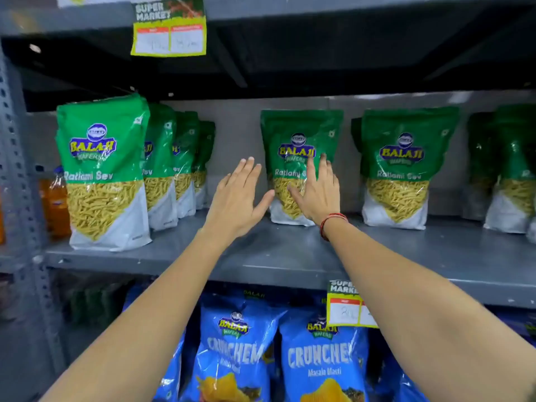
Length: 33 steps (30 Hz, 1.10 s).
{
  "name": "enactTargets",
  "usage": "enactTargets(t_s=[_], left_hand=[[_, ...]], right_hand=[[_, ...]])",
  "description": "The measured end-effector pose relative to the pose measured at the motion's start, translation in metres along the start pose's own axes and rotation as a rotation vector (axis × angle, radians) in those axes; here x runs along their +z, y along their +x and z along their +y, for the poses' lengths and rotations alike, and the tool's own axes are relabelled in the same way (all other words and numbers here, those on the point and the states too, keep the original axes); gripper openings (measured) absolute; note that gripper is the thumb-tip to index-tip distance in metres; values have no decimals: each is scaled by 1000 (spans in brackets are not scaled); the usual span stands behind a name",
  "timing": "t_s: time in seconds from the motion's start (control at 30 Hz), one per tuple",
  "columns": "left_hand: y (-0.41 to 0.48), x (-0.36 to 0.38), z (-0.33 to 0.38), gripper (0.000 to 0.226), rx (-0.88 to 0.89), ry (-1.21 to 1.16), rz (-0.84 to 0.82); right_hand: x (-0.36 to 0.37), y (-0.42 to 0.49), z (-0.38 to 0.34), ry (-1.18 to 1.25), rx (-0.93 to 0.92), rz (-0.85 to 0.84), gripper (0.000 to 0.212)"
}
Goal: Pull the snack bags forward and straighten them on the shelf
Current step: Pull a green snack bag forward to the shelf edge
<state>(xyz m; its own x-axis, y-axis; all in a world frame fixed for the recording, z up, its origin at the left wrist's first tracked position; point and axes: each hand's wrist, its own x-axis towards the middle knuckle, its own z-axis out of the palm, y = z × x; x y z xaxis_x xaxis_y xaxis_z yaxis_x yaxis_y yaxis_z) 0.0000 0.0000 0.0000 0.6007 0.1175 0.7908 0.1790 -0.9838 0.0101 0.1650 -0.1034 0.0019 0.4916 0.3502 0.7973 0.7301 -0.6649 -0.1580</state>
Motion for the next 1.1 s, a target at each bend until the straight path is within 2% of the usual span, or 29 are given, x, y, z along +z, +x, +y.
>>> enactTargets(t_s=[0.23,0.37,0.43,0.5,0.6,1.0,1.1], left_hand=[[-46,15,-18,65,-18,-13,-252],[-66,17,-23,62,-96,-150,-360],[-73,18,-22,57,-81,-118,-307],[-80,21,-20,50,-30,-28,-174],[-85,24,-16,55,-12,65,-74],[-86,24,-14,47,-46,16,-33],[-86,24,-14,53,-42,25,-39]], right_hand=[[23,4,-20,182,280,-152,94],[32,9,-24,276,358,-165,100],[38,9,-25,328,418,-137,104],[44,9,-25,374,483,-142,115],[48,8,-25,347,505,-151,128],[36,0,-38,298,501,-90,118],[30,-6,-43,289,486,-87,119]])
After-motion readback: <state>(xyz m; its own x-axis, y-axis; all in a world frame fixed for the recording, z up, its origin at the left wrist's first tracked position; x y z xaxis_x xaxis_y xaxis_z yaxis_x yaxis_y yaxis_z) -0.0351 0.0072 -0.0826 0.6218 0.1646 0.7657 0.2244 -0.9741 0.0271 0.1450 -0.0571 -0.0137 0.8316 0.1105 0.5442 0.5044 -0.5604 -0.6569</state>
